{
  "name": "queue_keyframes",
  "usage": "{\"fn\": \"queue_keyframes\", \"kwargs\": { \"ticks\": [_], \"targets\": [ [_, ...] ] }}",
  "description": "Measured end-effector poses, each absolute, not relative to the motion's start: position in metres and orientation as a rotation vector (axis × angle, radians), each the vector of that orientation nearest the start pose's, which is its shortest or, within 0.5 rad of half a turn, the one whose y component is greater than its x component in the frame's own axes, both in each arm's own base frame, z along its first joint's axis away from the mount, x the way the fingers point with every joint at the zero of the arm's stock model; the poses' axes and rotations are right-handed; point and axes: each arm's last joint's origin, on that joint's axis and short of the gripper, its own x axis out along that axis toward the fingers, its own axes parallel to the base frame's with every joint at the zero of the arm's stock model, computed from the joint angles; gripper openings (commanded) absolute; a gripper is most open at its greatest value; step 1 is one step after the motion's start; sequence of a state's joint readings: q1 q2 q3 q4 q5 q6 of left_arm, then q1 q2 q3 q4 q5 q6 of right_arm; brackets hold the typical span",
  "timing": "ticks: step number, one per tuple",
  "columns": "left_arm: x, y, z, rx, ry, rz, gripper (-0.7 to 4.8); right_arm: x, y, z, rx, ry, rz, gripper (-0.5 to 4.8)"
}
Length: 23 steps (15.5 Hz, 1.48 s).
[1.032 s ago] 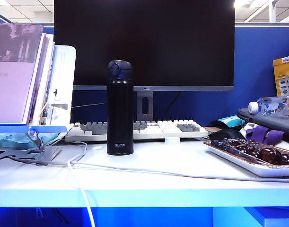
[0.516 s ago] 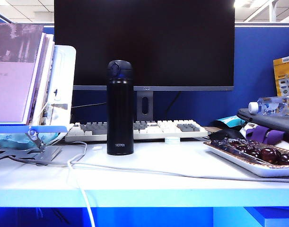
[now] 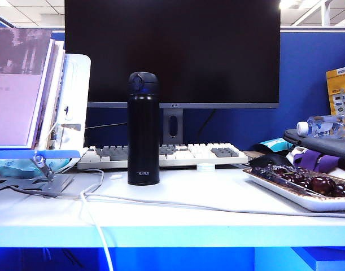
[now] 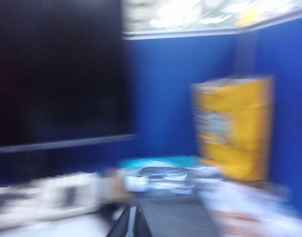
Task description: Pick up the mineral water bottle and place it vertically to the right of the black thermos cup.
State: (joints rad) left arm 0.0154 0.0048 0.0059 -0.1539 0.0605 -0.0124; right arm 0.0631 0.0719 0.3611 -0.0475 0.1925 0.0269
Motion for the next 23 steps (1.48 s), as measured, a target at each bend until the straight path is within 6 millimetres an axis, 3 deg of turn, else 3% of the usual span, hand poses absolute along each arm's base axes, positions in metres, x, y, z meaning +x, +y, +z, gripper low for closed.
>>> {"fn": "queue_keyframes", "kwargs": {
  "ticks": [3,7,9,13,15,18,19,21,23],
  "targets": [
    [0.096,0.000,0.150,-0.018,0.153,-0.044,-0.04,0.070,-0.004,0.342,-0.136,-0.119,-0.257,0.13],
    [0.096,0.000,0.150,-0.018,0.153,-0.044,-0.04,0.118,-0.005,0.434,-0.267,0.198,-0.363,0.13],
    [0.096,0.000,0.150,-0.018,0.153,-0.044,-0.04,0.153,-0.003,0.457,-0.331,0.276,-0.353,0.13],
    [0.096,0.000,0.150,-0.018,0.153,-0.044,-0.04,0.226,0.001,0.459,-0.476,0.414,-0.367,0.13],
    [0.096,0.000,0.150,-0.018,0.153,-0.044,-0.04,0.268,0.001,0.440,-0.590,0.510,-0.425,0.13],
    [0.096,0.000,0.150,-0.018,0.153,-0.044,-0.04,0.312,0.001,0.410,-0.854,0.668,-0.478,0.29],
    [0.096,0.000,0.150,-0.018,0.153,-0.044,-0.04,0.322,0.002,0.404,-0.897,0.673,-0.466,0.93],
    [0.096,0.000,0.150,-0.018,0.153,-0.044,-0.04,0.340,0.004,0.393,-0.978,0.672,-0.394,4.55],
    [0.096,0.000,0.150,-0.018,0.153,-0.044,-0.04,0.360,0.006,0.377,-1.061,0.691,-0.334,4.79]
  ]
}}
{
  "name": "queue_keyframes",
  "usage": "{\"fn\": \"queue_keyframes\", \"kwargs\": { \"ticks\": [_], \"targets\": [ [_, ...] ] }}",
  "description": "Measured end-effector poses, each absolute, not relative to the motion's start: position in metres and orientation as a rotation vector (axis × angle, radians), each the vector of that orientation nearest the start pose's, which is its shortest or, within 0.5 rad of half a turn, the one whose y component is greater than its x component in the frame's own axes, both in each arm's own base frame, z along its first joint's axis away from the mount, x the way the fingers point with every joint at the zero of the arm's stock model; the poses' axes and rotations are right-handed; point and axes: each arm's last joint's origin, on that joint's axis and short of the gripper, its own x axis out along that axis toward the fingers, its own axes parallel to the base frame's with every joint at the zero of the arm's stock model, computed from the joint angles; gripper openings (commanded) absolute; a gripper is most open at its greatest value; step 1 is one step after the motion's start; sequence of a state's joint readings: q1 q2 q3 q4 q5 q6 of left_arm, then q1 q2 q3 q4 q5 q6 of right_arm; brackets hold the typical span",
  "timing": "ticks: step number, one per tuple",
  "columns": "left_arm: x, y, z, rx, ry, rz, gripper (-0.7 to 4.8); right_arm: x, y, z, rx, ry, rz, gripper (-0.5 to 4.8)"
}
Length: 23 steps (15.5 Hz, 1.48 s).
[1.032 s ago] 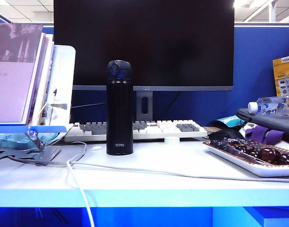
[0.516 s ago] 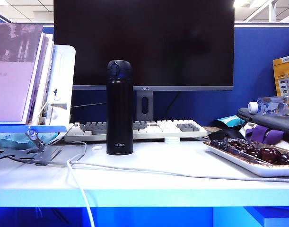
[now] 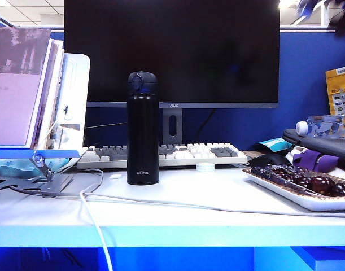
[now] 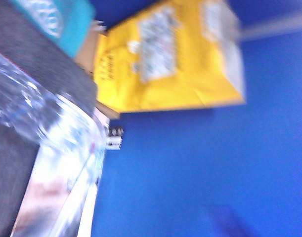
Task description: Pick up the mineral water bottle and place it vertically to the right of the black thermos cup.
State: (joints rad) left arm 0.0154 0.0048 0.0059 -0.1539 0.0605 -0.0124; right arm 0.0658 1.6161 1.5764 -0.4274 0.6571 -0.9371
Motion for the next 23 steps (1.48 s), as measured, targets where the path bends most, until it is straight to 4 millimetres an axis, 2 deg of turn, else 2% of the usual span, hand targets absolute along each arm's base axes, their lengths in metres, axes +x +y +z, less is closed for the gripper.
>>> {"fn": "queue_keyframes", "kwargs": {
  "ticks": [2,4,7,10,12,14,17,20,23],
  "targets": [
    [0.096,0.000,0.150,-0.018,0.153,-0.044,-0.04,0.380,0.007,0.353,-1.111,0.746,-0.291,4.79],
    [0.096,0.000,0.150,-0.018,0.153,-0.044,-0.04,0.388,0.008,0.342,-1.154,0.780,-0.263,4.79],
    [0.096,0.000,0.150,-0.018,0.153,-0.044,-0.04,0.407,0.009,0.311,-1.333,0.875,-0.149,4.79],
    [0.096,0.000,0.150,-0.018,0.153,-0.044,-0.04,0.414,0.010,0.308,-1.381,0.839,-0.137,4.79],
    [0.096,0.000,0.150,-0.018,0.153,-0.044,-0.04,0.420,0.013,0.299,-1.380,0.799,-0.027,4.79],
    [0.096,0.000,0.150,-0.018,0.153,-0.044,-0.04,0.420,0.018,0.298,-1.369,0.756,0.037,4.79],
    [0.096,0.000,0.150,-0.018,0.153,-0.044,-0.04,0.429,0.019,0.280,-1.371,0.777,0.086,4.79],
    [0.096,0.000,0.150,-0.018,0.153,-0.044,-0.04,0.443,0.014,0.256,-1.372,0.807,0.068,4.79],
    [0.096,0.000,0.150,-0.018,0.153,-0.044,-0.04,0.454,0.014,0.251,-1.364,0.750,0.001,4.79]
  ]
}}
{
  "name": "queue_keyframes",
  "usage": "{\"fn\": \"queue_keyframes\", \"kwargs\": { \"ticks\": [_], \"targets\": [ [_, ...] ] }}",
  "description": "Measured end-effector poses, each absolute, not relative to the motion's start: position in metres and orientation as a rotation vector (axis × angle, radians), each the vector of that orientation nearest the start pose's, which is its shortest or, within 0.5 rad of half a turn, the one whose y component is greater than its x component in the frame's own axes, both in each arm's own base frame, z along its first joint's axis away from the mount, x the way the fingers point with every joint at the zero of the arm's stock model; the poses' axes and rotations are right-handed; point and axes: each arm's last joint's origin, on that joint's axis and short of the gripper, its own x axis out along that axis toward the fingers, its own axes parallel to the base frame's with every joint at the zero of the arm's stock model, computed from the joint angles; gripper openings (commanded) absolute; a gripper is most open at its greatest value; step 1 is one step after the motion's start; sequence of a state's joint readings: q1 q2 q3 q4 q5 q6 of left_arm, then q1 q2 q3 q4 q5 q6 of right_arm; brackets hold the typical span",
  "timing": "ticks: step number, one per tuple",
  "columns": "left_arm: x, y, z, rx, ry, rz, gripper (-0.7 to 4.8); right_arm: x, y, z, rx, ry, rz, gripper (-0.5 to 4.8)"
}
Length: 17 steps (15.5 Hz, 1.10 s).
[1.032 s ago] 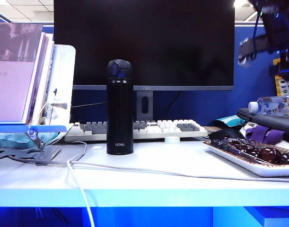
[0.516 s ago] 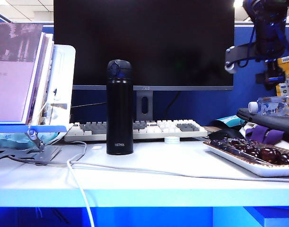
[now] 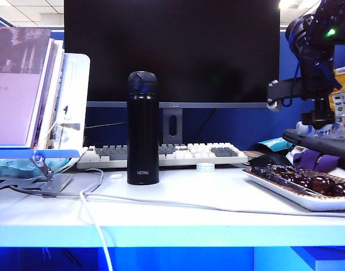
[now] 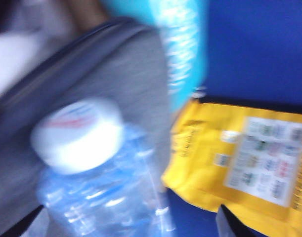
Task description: Pick up the mineral water bottle and place it vertically to the right of the black thermos cup.
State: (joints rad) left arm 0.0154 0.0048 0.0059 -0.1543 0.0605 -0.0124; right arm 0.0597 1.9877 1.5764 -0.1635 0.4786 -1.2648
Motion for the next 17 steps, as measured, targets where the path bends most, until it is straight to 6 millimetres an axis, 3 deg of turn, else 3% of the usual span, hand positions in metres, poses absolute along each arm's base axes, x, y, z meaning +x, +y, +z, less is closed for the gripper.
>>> {"fn": "queue_keyframes", "kwargs": {
  "ticks": [3,8,9,12,14,16,17],
  "targets": [
    [0.096,0.000,0.150,-0.018,0.153,-0.044,-0.04,0.461,0.004,0.243,-1.363,0.769,-0.089,4.79],
    [0.096,0.000,0.150,-0.018,0.153,-0.044,-0.04,0.463,0.002,0.227,-1.369,0.820,-0.041,4.79],
    [0.096,0.000,0.150,-0.018,0.153,-0.044,-0.04,0.464,0.002,0.226,-1.369,0.821,-0.040,4.29],
    [0.096,0.000,0.150,-0.018,0.153,-0.044,-0.04,0.469,0.001,0.221,-1.373,0.820,-0.103,4.04],
    [0.096,0.000,0.150,-0.018,0.153,-0.044,-0.04,0.470,0.001,0.222,-1.369,0.806,-0.127,2.52],
    [0.096,0.000,0.150,-0.018,0.153,-0.044,-0.04,0.471,0.001,0.222,-1.366,0.796,-0.133,2.20],
    [0.096,0.000,0.150,-0.018,0.153,-0.044,-0.04,0.471,0.000,0.222,-1.366,0.795,-0.134,1.67]
  ]
}}
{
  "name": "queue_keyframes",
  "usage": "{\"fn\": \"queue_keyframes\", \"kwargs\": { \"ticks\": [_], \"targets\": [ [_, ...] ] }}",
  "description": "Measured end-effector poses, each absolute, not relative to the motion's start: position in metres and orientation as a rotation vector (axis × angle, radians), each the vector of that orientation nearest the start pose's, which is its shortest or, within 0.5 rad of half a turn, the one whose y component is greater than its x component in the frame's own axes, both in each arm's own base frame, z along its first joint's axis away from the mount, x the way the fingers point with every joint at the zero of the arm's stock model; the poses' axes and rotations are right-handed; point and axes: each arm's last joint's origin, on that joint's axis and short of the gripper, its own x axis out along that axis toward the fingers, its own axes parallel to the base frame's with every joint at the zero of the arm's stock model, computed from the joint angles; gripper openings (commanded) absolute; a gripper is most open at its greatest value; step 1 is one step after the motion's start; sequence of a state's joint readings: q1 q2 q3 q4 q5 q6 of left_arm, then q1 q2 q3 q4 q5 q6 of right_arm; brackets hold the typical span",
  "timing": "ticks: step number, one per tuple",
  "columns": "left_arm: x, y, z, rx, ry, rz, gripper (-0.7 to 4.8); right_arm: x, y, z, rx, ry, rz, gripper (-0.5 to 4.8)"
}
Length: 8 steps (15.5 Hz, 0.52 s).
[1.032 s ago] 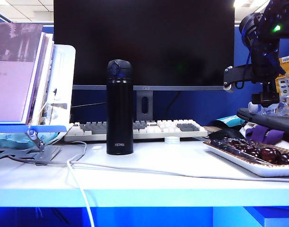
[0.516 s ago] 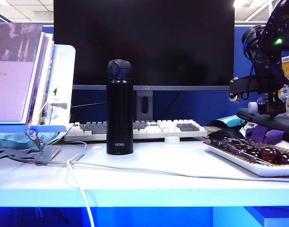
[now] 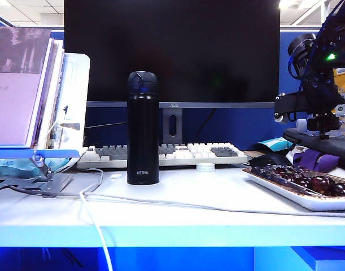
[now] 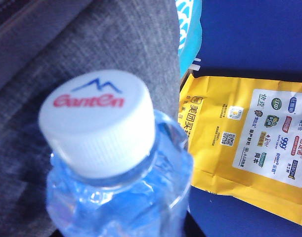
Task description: Pick up the mineral water bottle and place it vertically to the right of the black thermos cup.
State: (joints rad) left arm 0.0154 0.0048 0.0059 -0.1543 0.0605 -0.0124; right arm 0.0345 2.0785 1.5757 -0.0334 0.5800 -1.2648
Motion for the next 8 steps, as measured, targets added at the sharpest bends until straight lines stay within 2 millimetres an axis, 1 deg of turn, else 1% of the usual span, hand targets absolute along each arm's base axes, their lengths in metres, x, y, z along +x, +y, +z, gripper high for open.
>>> {"fn": "queue_keyframes", "kwargs": {
  "ticks": [1,5,8],
  "targets": [
    [0.096,0.000,0.150,-0.018,0.153,-0.044,-0.04,0.471,0.000,0.222,-1.361,0.793,-0.137,1.40],
    [0.096,0.000,0.150,-0.018,0.153,-0.044,-0.04,0.475,0.000,0.227,-1.263,0.720,-0.224,1.40],
    [0.096,0.000,0.150,-0.018,0.153,-0.044,-0.04,0.475,0.001,0.235,-1.173,0.664,-0.299,1.39]
  ]
}}
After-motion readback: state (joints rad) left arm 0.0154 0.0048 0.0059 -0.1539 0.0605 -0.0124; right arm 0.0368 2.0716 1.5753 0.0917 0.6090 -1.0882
